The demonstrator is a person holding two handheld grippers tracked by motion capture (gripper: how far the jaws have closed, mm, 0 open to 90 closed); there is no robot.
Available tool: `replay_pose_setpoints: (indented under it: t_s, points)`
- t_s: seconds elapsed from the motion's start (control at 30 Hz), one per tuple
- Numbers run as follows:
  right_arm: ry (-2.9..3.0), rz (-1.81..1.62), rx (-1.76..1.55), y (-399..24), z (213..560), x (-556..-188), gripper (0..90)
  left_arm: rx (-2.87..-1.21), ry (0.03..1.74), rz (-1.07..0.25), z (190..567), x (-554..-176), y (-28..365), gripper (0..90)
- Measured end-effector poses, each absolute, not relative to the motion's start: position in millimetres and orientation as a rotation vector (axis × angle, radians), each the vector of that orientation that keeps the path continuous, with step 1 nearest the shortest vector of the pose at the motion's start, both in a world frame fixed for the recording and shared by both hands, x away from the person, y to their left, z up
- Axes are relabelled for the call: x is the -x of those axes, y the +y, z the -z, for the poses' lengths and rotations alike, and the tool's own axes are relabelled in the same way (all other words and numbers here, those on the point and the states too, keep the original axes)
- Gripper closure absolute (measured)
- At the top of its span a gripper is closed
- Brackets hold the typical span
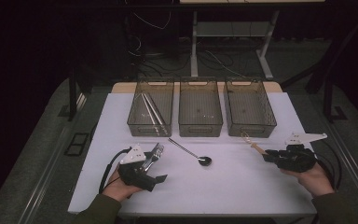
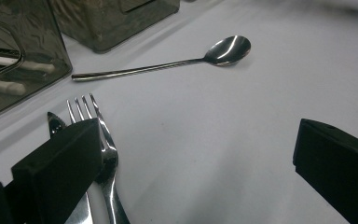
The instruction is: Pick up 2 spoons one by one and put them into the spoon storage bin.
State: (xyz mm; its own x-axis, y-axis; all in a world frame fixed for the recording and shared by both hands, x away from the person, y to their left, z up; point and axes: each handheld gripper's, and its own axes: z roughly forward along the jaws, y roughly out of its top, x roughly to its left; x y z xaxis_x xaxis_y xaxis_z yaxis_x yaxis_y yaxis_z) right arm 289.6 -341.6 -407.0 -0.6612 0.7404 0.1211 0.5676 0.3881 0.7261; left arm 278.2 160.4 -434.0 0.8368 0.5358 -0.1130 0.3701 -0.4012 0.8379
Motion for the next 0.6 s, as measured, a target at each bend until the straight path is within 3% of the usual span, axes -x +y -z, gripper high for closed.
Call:
replay_pose_setpoints:
  t_s: [0.6]
  points:
    - [2.417,-1.201,-1.110,-311,390,-312,73.4,-2.021,0.709,-0.248,435,-279,160,3.4]
